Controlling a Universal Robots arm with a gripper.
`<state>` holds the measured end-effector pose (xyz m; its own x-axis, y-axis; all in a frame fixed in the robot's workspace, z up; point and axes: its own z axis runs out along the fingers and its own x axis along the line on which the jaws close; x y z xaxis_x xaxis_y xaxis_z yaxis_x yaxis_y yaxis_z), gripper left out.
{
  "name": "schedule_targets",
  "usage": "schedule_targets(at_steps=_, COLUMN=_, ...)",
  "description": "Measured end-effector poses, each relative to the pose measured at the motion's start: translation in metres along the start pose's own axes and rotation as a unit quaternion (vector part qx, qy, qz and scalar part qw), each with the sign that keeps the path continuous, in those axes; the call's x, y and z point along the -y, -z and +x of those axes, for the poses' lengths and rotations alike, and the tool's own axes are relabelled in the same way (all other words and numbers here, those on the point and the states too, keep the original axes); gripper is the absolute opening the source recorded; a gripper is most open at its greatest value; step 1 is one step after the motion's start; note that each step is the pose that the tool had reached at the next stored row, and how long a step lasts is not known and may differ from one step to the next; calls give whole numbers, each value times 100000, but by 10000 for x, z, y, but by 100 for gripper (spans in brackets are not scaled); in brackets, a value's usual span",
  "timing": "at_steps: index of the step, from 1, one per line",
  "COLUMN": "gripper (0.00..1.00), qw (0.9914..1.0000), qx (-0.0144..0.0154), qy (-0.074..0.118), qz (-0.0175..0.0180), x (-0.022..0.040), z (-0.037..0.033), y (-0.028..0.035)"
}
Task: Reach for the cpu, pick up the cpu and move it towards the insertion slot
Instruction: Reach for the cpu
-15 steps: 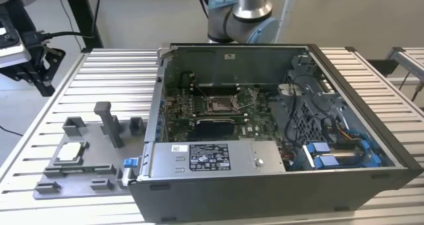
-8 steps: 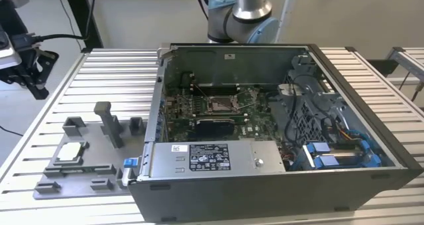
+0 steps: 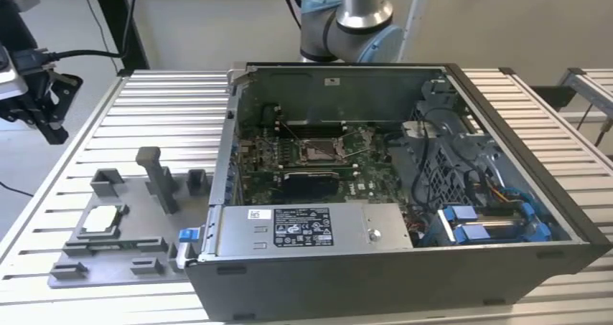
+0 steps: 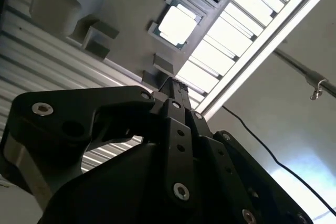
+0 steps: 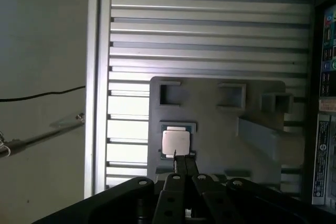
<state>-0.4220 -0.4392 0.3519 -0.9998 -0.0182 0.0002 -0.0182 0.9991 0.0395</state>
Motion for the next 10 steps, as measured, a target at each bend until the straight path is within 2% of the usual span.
schedule_targets(at_steps=4, gripper=0, qw=100000, qx=-2, qy=0, qz=3, x=0, z=5, y=0)
schedule_targets(at_steps=5, gripper=100, qw=100000, qx=-3, qy=1, qz=2, x=0, z=6, y=0)
schedule_targets(at_steps=10, gripper=100, qw=100000, qx=-2, qy=-3, qz=1, x=0, z=13, y=0)
